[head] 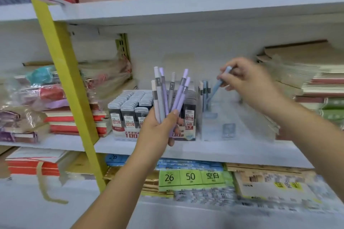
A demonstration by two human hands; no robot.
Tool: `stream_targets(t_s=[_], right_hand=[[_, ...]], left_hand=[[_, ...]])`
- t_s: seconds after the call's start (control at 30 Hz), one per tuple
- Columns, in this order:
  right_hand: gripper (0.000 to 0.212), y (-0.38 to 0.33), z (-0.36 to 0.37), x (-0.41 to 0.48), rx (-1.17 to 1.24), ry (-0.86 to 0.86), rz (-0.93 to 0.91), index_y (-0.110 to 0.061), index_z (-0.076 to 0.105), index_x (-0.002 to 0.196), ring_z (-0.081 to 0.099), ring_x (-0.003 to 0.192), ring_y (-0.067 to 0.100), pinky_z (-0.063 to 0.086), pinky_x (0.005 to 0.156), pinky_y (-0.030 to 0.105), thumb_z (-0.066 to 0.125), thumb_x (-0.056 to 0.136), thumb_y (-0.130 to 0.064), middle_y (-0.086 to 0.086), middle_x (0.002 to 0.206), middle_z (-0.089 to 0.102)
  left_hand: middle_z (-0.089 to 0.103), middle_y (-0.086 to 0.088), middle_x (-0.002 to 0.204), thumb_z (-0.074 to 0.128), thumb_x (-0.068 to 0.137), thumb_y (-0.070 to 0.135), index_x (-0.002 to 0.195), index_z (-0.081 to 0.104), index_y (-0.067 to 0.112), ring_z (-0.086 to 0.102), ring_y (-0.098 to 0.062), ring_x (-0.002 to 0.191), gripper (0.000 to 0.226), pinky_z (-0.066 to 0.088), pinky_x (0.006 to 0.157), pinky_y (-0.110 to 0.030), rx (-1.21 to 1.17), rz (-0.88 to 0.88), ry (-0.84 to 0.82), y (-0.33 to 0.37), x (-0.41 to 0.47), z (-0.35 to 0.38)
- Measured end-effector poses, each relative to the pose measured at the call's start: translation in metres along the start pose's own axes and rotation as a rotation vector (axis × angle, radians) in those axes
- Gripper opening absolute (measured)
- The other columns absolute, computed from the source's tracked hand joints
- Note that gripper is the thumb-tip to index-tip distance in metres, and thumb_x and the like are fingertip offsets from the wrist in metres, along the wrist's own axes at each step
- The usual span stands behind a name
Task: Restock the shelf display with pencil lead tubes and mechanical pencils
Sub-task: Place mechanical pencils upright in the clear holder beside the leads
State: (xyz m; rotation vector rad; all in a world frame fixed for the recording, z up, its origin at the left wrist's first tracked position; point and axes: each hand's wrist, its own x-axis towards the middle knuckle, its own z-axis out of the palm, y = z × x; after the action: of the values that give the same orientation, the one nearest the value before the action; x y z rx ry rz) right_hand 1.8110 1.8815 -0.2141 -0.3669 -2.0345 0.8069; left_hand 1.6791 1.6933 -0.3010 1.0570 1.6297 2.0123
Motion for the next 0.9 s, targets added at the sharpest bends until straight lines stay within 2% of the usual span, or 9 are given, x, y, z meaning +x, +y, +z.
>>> stream_targets(t_s=[0.1,0.33,0.47,0.57,0.67,0.73,0.8,0.83,0.9], right_hand=[[0.009,0.023,0.02,0.017,-0.236,-0.134,0.004,-0.019,0.061,0.09,0.069,0.083,0.026,0.055,0.082,0.048,0.065,0.091,-0.011,0.009,0.088,0.071],[0.01,0.042,0.029,0.03,-0.414,-0.137,-0.12,-0.027,0.056,0.09,0.066,0.076,0.014,0.054,0.072,0.033,0.067,0.09,-0.026,-0.004,0.081,0.07],[0.025,0.046,0.032,0.032,-0.468,-0.125,-0.136,-0.029,0.046,0.098,0.063,0.069,0.01,0.04,0.058,0.014,0.069,0.088,-0.029,-0.006,0.073,0.066],[0.033,0.048,0.034,0.031,-0.492,-0.089,-0.127,-0.031,0.038,0.094,0.06,0.064,0.009,0.039,0.055,0.019,0.07,0.087,-0.032,-0.005,0.067,0.064],[0.031,0.048,0.038,0.031,-0.552,-0.156,-0.115,-0.025,0.04,0.09,0.061,0.069,0.022,0.039,0.057,0.028,0.07,0.087,-0.03,0.001,0.073,0.066],[0.023,0.043,0.04,0.032,-0.591,-0.239,-0.079,-0.021,0.045,0.092,0.061,0.078,0.027,0.041,0.065,0.029,0.068,0.089,-0.024,0.004,0.083,0.066],[0.006,0.036,0.037,0.033,-0.628,-0.193,-0.109,-0.017,0.057,0.097,0.061,0.085,0.024,0.043,0.072,0.03,0.061,0.093,-0.018,0.003,0.092,0.065],[0.008,0.029,0.036,0.032,-0.575,-0.121,-0.12,-0.017,0.062,0.101,0.06,0.085,0.02,0.044,0.075,0.029,0.057,0.094,-0.016,0.0,0.094,0.065],[0.017,0.012,0.033,0.025,-0.165,-0.046,-0.015,-0.023,0.064,0.103,0.064,0.076,0.013,0.049,0.068,0.024,0.053,0.094,-0.014,-0.006,0.087,0.07]], left_hand=[[0.069,0.006,0.07,0.059,0.1,0.027,0.114,0.06,0.023,0.054,-0.006,0.051,0.015,0.043,0.044,-0.023,0.005,0.013,0.003,0.002,0.01,0.0],[0.069,0.007,0.068,0.06,0.099,0.029,0.108,0.062,0.019,0.053,-0.004,0.048,0.014,0.042,0.042,-0.021,0.018,0.017,0.033,-0.001,0.02,0.003],[0.071,0.003,0.073,0.06,0.099,0.028,0.107,0.061,0.024,0.056,-0.007,0.052,0.01,0.044,0.042,-0.023,-0.003,0.028,0.021,-0.002,0.022,0.007],[0.071,0.003,0.072,0.061,0.098,0.028,0.11,0.062,0.022,0.057,-0.008,0.052,0.013,0.044,0.042,-0.023,-0.018,0.026,0.0,0.0,0.021,0.009],[0.07,0.004,0.066,0.062,0.098,0.028,0.112,0.062,0.015,0.056,-0.005,0.047,0.019,0.043,0.041,-0.019,-0.018,0.002,-0.014,0.004,0.02,0.009],[0.071,0.004,0.068,0.062,0.097,0.029,0.109,0.064,0.017,0.057,-0.004,0.048,0.017,0.044,0.042,-0.018,-0.027,-0.021,-0.007,0.005,0.019,0.01],[0.075,0.003,0.075,0.063,0.096,0.029,0.107,0.065,0.023,0.062,-0.005,0.055,0.012,0.048,0.045,-0.019,-0.055,-0.05,0.011,0.007,0.019,0.011],[0.076,0.002,0.078,0.064,0.096,0.029,0.106,0.065,0.025,0.064,-0.006,0.058,0.011,0.049,0.046,-0.019,-0.065,-0.062,0.014,0.007,0.019,0.012],[0.077,0.002,0.079,0.064,0.096,0.028,0.105,0.065,0.026,0.065,-0.005,0.059,0.009,0.047,0.044,-0.018,-0.069,-0.067,0.006,0.007,0.019,0.013]])
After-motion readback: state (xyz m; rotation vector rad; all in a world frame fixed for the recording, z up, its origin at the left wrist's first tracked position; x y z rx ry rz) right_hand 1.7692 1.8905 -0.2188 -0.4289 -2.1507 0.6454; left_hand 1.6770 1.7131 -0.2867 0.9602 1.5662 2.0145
